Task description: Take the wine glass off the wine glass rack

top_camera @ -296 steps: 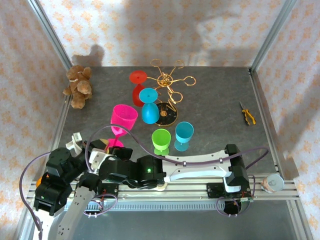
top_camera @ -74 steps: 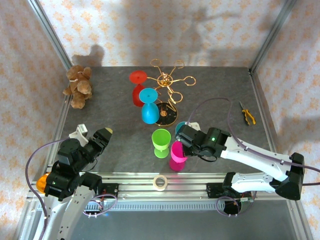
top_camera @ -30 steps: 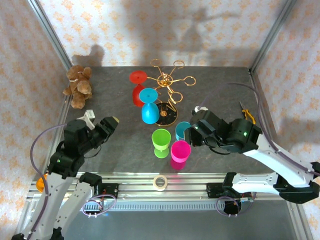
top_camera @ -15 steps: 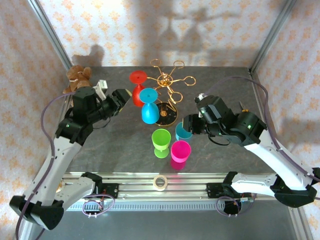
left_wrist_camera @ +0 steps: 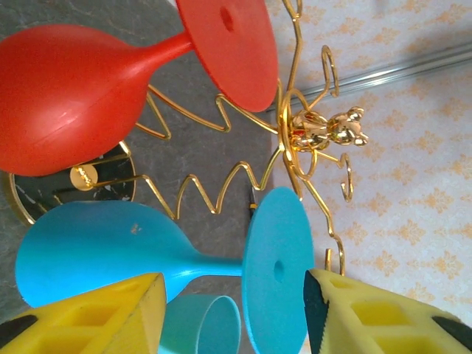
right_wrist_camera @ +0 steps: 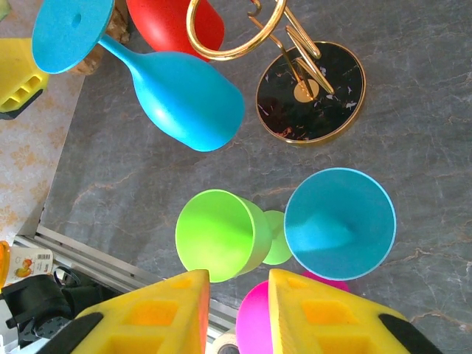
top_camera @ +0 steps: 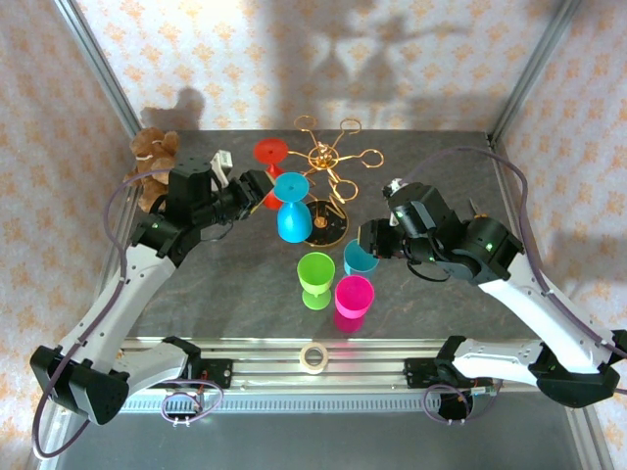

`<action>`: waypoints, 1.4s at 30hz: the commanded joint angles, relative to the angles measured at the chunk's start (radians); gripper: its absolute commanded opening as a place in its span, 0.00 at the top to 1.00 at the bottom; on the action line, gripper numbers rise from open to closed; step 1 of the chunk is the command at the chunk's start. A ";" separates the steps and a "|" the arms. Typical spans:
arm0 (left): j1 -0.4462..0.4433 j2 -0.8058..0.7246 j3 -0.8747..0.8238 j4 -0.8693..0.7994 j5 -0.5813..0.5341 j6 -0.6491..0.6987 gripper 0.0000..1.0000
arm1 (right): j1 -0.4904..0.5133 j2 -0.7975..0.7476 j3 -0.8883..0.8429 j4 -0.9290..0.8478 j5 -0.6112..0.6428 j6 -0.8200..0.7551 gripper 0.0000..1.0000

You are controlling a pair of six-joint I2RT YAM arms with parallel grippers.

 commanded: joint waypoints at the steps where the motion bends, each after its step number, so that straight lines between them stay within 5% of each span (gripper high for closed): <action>1: -0.007 0.000 0.008 0.077 0.005 -0.001 0.49 | -0.007 -0.002 0.006 0.011 0.013 -0.015 0.74; 16: -0.016 0.036 -0.007 0.117 -0.002 -0.012 0.55 | -0.012 0.001 0.015 0.006 0.009 -0.024 0.81; 23: -0.018 0.037 -0.016 0.129 -0.002 -0.020 0.66 | -0.012 0.001 0.016 0.006 0.009 -0.025 0.82; 42: -0.028 0.052 -0.035 0.172 0.001 -0.038 0.66 | -0.015 0.003 0.021 0.002 0.015 -0.030 0.84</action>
